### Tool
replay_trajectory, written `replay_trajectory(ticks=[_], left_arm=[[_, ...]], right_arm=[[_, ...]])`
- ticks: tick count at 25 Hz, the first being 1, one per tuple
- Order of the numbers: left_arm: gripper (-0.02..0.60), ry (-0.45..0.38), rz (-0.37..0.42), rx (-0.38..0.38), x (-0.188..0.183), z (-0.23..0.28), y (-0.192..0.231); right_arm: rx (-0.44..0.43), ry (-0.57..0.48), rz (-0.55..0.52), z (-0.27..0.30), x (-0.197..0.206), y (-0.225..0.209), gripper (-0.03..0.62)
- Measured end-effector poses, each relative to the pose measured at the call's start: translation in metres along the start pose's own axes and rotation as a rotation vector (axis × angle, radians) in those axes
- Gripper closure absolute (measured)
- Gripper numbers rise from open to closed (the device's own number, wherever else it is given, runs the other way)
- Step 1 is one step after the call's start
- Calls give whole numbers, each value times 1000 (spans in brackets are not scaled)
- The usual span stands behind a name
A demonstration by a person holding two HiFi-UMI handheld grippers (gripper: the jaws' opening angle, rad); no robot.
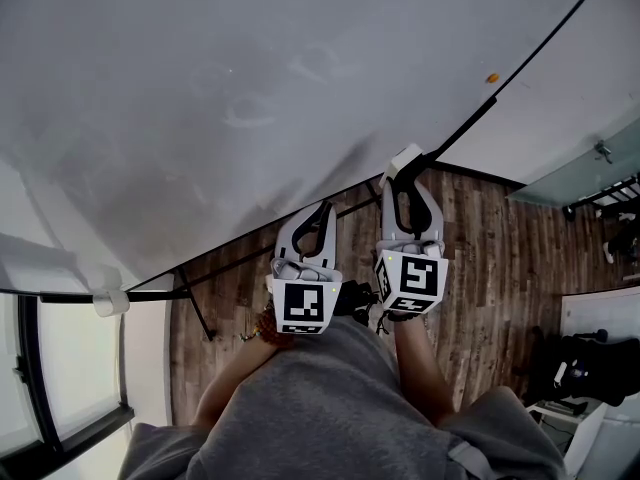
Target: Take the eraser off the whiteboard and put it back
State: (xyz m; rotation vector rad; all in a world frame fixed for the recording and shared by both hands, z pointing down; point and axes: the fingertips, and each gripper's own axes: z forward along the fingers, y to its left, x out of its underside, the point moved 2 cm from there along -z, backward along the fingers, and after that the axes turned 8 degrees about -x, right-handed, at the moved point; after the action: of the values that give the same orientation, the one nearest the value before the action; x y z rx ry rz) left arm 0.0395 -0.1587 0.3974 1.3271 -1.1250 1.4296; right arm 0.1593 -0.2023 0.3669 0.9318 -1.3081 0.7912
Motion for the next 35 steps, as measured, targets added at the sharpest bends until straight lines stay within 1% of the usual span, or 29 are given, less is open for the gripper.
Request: replay_trajectory(ticks=[5, 10, 16, 21, 24, 35], left_arm=[[574, 1, -22, -15, -2, 9, 4], [574, 10, -22, -21, 2, 18, 3], [574, -7, -17, -42, 2, 22, 10], [574, -2, -30, -50, 0, 24, 15], [574, -6, -18, -58, 2, 25, 17], [574, -14, -25, -43, 2, 35, 21]], right_arm=[[-8, 1, 2, 8, 1, -5, 477], [-18, 3, 0, 17, 4, -10, 477], [-32, -2, -6, 25, 3, -8, 477], [-46, -5, -7, 32, 3, -5, 478], [-51, -6, -5, 34, 3, -4, 479], [-72, -11, -8, 51, 2, 0, 479]])
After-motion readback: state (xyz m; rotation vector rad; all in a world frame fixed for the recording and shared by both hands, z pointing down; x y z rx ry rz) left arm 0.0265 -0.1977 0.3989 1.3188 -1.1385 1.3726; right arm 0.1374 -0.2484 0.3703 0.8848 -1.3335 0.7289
